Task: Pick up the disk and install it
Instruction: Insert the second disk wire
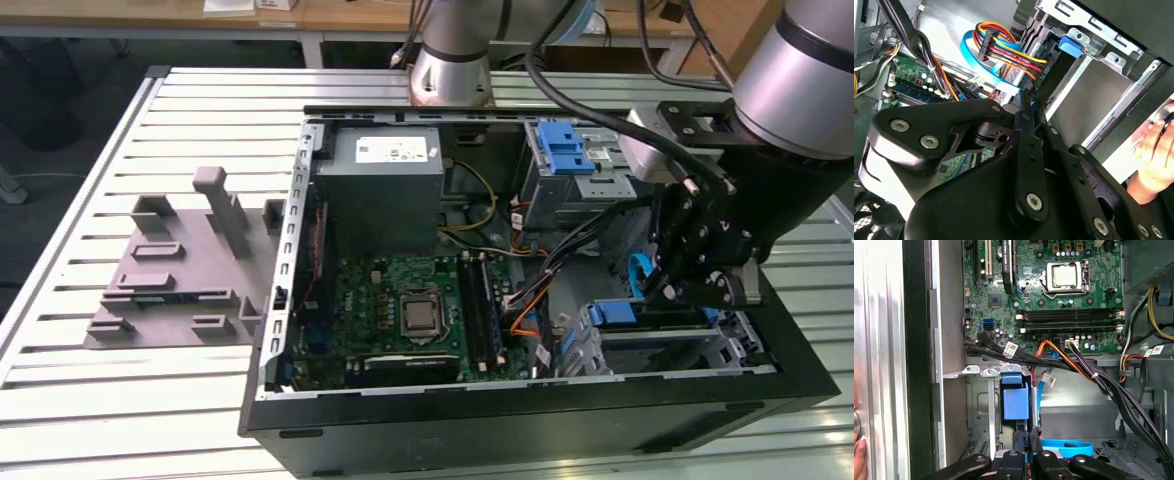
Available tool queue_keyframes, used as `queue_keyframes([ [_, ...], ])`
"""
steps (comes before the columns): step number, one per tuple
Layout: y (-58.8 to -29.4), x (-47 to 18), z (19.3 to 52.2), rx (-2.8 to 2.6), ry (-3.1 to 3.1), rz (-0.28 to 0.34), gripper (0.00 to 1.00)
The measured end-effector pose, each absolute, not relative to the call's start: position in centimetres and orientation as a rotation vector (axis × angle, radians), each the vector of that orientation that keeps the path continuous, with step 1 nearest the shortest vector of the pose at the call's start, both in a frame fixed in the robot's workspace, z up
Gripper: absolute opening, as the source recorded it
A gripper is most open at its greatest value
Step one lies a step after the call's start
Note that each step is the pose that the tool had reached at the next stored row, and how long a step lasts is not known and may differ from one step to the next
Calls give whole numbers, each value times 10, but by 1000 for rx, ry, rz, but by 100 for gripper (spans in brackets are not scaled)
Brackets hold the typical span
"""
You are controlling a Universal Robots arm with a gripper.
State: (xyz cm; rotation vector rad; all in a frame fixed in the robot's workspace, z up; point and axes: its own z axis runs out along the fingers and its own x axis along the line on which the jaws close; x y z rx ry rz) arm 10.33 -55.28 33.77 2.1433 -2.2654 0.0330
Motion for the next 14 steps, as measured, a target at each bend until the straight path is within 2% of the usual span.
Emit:
queue_keyframes([
  [14,-553,105,336,2147,-2269,23,16],
])
